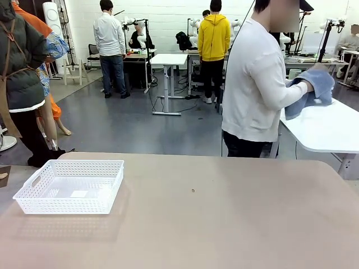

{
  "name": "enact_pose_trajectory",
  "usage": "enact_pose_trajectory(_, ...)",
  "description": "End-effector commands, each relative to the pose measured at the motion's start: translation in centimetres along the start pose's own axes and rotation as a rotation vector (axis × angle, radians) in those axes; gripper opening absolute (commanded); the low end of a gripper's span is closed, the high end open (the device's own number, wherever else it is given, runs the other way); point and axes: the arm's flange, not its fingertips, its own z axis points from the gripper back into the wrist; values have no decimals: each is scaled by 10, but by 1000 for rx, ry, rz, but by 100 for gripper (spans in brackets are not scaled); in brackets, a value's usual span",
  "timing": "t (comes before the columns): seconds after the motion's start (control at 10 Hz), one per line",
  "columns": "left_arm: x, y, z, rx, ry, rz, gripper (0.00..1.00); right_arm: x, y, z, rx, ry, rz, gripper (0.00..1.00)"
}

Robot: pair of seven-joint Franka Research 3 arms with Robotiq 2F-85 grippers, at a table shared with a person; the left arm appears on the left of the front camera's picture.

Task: Clean and organize the cups into the basket.
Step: Pick up the Organizing basket and move it to the center of the table, then pick up the Reusable plastic cup from the right side of the table and place it inside the Organizing basket.

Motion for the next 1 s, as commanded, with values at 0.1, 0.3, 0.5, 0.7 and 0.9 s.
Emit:
enact_pose_trajectory(0.1, 0, -1, 1, -4, -1, -3, 100, 4, 0, 0, 25, -6, 2, 100)
enact_pose_trajectory(0.3, 0, -1, 1, -4, -1, -3, 100, 4, 0, 0, 25, -6, 2, 100)
enact_pose_trajectory(0.5, 0, -1, 1, -4, -1, -3, 100, 4, 0, 0, 25, -6, 2, 100)
enact_pose_trajectory(0.7, 0, -1, 1, -4, -1, -3, 100, 4, 0, 0, 25, -6, 2, 100)
enact_pose_trajectory(0.9, 0, -1, 1, -4, -1, -3, 100, 4, 0, 0, 25, -6, 2, 100)
